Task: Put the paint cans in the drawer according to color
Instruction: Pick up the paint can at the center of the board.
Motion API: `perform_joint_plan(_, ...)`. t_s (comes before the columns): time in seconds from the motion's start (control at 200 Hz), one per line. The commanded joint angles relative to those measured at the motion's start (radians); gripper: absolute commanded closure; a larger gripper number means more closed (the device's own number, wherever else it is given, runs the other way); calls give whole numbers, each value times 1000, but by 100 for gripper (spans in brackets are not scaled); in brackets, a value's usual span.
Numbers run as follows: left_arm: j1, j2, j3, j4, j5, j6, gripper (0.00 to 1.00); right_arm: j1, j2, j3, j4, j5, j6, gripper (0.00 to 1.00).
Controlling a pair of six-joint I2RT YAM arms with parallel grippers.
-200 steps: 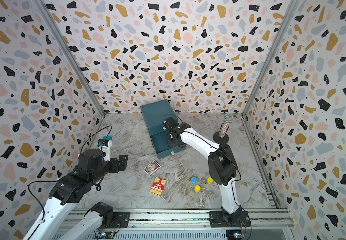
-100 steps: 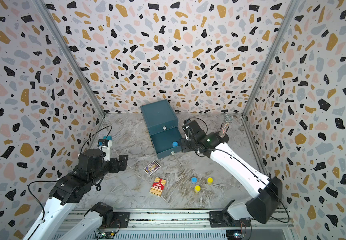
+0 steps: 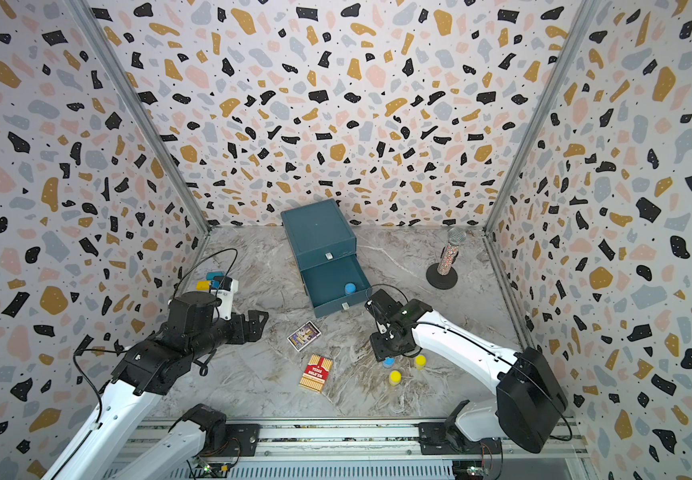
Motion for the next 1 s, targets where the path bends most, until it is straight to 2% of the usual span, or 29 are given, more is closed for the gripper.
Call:
perform_joint_plan(0.0, 6, -19, -17, 71, 94, 28, 4, 2, 21, -16, -20, -22, 0, 41)
perform_joint_plan(0.09, 7, -28, -27, 101, 165, 33, 3, 2, 39, -37, -18, -12, -5, 41)
perform_joint_plan(0.375, 6, -42, -31, 126, 229, 39, 2, 0, 67, -78, 27, 6, -3, 42)
perform_joint_plan(0.506, 6, -65, -36, 127, 201, 36, 2, 0, 86, -73, 46, 4, -6, 42)
perform_joint_plan(0.996, 7, -115, -45, 156, 243, 31, 1, -13, 100, -100, 72, -13, -5, 48)
